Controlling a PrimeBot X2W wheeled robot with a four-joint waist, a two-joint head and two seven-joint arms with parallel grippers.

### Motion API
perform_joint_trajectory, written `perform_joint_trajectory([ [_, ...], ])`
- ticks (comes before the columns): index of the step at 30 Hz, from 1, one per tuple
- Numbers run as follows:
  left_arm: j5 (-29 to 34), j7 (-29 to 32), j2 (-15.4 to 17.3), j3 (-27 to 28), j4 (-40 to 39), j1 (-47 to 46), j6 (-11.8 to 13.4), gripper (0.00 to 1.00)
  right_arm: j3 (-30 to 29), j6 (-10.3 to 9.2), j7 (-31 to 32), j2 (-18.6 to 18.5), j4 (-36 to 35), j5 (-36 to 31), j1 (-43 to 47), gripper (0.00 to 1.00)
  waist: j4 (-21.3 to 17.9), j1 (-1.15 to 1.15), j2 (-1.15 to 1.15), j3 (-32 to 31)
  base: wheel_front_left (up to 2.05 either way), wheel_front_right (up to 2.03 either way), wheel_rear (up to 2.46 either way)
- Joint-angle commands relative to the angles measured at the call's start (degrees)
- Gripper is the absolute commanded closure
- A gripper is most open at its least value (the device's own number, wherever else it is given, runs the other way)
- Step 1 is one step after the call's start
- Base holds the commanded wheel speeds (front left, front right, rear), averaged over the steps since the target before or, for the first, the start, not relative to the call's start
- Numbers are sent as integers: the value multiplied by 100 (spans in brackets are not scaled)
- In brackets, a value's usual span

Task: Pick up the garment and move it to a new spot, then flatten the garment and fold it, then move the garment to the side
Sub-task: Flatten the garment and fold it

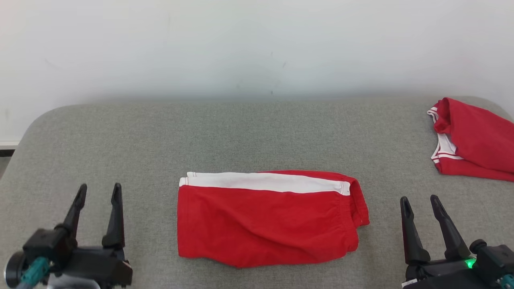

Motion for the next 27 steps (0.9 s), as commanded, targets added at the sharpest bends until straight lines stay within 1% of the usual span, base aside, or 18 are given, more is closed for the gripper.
perform_joint_trajectory([
  [1,46,-17,-81,77,-60,152,-5,0,-14,-14,-24,20,10,-30,70,0,5,1,0,-12,0,0,0],
  [4,347,-17,-340,408,-313,504,-92,0,-49,-14,-24,65,44,-63,132,0,8,1,0,-25,0,0,0],
  [7,817,-17,-526,555,-532,883,-135,0,-78,-14,-23,120,43,-97,219,0,0,1,0,-36,0,0,0],
  [11,1237,-17,-777,807,-769,1293,-110,0,-76,-14,-24,170,47,-109,278,0,-27,1,0,-57,0,0,0],
  [18,1538,-18,-1188,1304,-1143,1848,-254,0,-178,-14,-16,221,86,-122,387,0,20,1,0,-98,0,0,0],
  [22,1642,-18,-1373,1562,-1237,2015,-431,0,-212,-14,-17,264,152,-116,432,0,52,1,0,-115,0,0,0],
  [25,1631,-18,-1491,1623,-1210,2082,-676,0,-198,-14,-16,274,233,-129,424,0,74,1,0,-120,0,0,0],
  [27,1653,-18,-1512,1639,-1171,2090,-815,0,-187,-14,-16,269,289,-146,395,0,77,1,0,-114,0,0,0],
])
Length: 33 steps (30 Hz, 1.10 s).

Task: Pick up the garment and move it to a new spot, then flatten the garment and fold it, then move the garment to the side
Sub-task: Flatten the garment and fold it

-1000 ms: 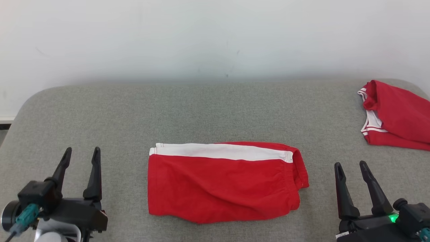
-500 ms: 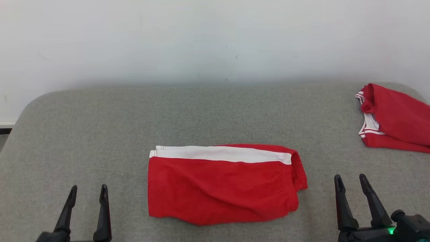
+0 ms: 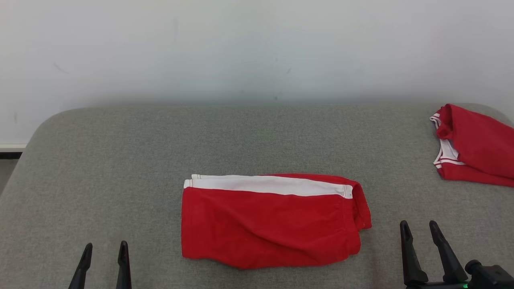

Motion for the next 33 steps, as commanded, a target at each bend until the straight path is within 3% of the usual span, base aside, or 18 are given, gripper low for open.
perform_joint_trajectory([
  [1,40,-17,-44,36,74,39,-136,0,-3,-14,-6,-10,90,-61,-27,0,7,0,0,12,0,0,0],
  [11,144,-17,-148,100,265,-73,-296,0,193,-14,80,-119,413,-140,-198,0,24,0,0,49,0,0,0],
  [18,212,-16,-244,-38,365,-251,-329,0,422,-14,344,-270,909,-288,-884,0,227,0,0,187,0,0,0],
  [33,128,-17,-318,-233,637,-627,-327,0,363,-14,765,-326,3155,-505,-2380,0,815,0,0,546,0,0,0],
])
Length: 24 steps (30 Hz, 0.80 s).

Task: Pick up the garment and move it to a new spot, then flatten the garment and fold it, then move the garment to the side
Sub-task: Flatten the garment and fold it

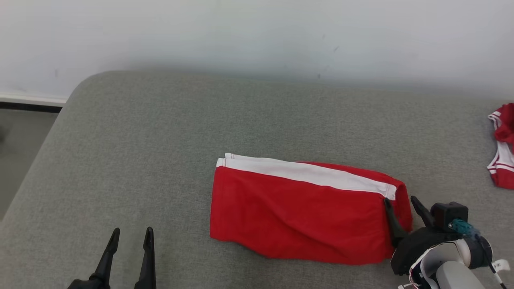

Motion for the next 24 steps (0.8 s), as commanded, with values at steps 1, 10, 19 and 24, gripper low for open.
perform_joint_trajectory([
  [1,-8,-18,-16,8,18,-67,10,0,14,-14,18,7,210,-5,-97,0,90,-1,0,75,0,0,0],
  [10,-6,-18,-25,44,83,-76,9,0,203,-14,-95,268,1188,417,-270,0,109,-1,0,54,0,0,0],
  [19,20,-18,10,-23,167,-133,9,0,700,-14,-253,221,1366,913,-495,100,50,-1,0,11,0,0,0],
  [24,21,-18,32,-32,203,-23,9,0,861,-14,-339,-101,1466,1159,-602,100,-11,-1,0,-92,0,0,0],
])
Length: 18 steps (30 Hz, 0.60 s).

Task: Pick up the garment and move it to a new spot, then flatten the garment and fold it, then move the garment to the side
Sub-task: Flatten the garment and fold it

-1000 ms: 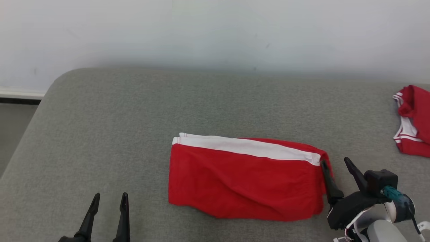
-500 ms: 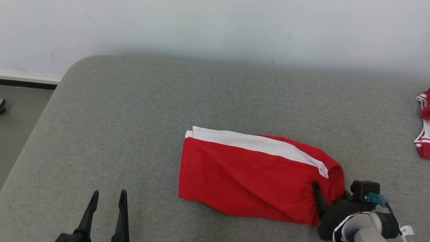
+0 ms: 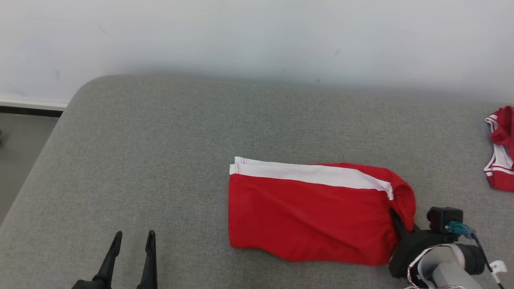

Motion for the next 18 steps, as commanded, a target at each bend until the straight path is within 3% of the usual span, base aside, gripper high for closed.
perform_joint_trajectory([
  [1,19,-18,19,-4,12,76,10,0,14,-14,-29,-95,10,59,-33,100,-37,0,0,-38,0,0,0],
  [12,31,-18,14,-113,17,125,10,0,208,-14,304,-1460,-201,505,93,100,-213,0,0,-89,0,0,0],
  [18,20,-18,-41,-100,59,174,10,0,331,-14,898,-1651,-709,982,17,100,-348,0,0,-118,0,0,0],
])
